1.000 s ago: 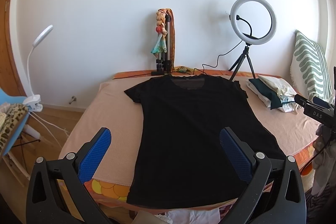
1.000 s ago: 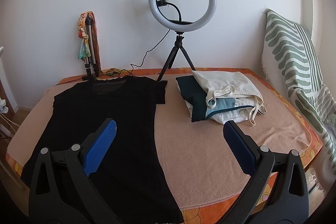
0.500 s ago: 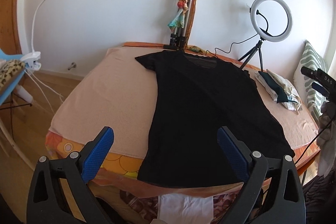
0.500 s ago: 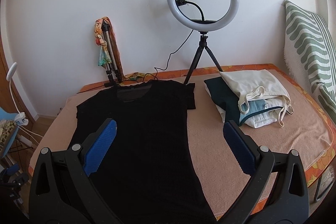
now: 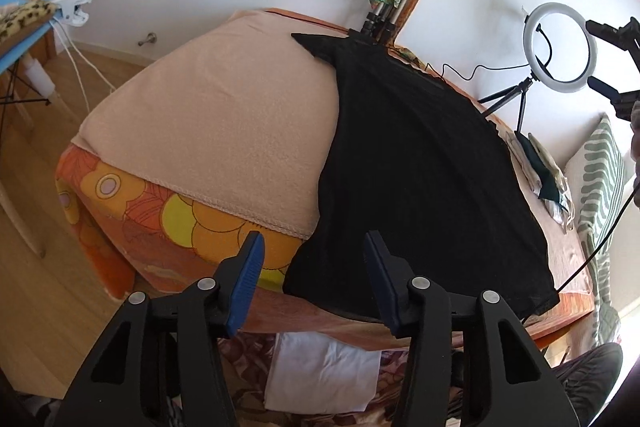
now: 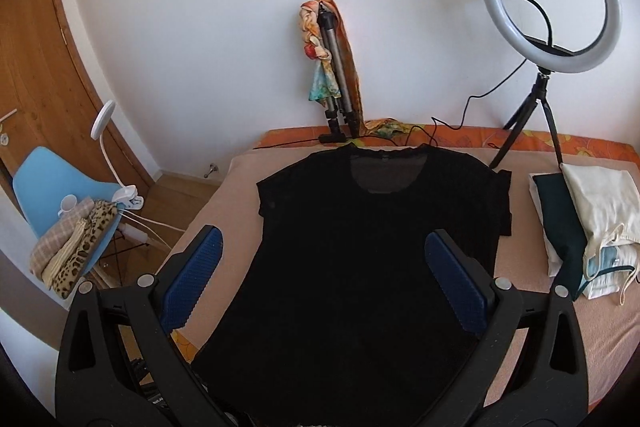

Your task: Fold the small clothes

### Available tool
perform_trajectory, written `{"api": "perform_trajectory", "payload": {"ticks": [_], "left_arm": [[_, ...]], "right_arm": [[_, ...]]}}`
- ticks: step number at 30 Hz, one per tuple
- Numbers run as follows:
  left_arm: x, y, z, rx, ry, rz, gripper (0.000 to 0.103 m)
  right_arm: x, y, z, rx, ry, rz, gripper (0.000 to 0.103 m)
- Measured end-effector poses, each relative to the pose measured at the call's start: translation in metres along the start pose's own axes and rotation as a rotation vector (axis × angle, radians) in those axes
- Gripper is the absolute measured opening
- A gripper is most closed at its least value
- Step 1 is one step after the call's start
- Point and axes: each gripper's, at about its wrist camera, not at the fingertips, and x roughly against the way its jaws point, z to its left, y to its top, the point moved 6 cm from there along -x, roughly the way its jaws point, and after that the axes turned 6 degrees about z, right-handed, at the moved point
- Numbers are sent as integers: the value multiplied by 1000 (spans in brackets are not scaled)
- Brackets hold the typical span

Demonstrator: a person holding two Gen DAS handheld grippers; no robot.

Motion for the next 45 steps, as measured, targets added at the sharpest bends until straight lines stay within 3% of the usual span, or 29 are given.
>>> {"api": "perform_trajectory", "payload": {"ticks": [3, 7, 11, 15, 21, 27, 33, 35, 37, 42, 45], "left_arm": [[-2, 0, 5, 17, 3, -3, 48], [-5, 0, 7, 20, -3, 6, 48], [-16, -2, 8, 56, -46, 47, 48], [-20, -1, 4, 44, -51, 50, 48], [-25, -1, 14, 92, -77, 61, 46], [-26, -1, 11, 80, -90, 66, 45], [-32, 0, 8, 102, -161, 85, 33], [-34, 1, 10, 142, -202, 95, 20], [-34, 2, 11, 148, -203, 90, 15], [-37, 2, 11, 168, -234, 98, 12], [-40, 1, 11, 186, -252, 107, 11]], "right_arm": [[-27, 22, 15, -25, 20, 59, 101], [-56, 39, 30, -78, 58, 203, 96], [-58, 63, 52, 70, -83, 194, 96], [-80, 90, 70, 81, -69, 193, 94], [-147, 114, 93, 105, -77, 200, 94], [-231, 108, 105, 103, -77, 266, 92], [-313, 89, 108, 98, -44, 333, 83], [-340, 80, 104, 54, -17, 372, 76], [-365, 71, 101, 25, -5, 411, 71], [-408, 57, 100, -13, 22, 457, 71], [-423, 52, 104, 41, -12, 466, 71]]}}
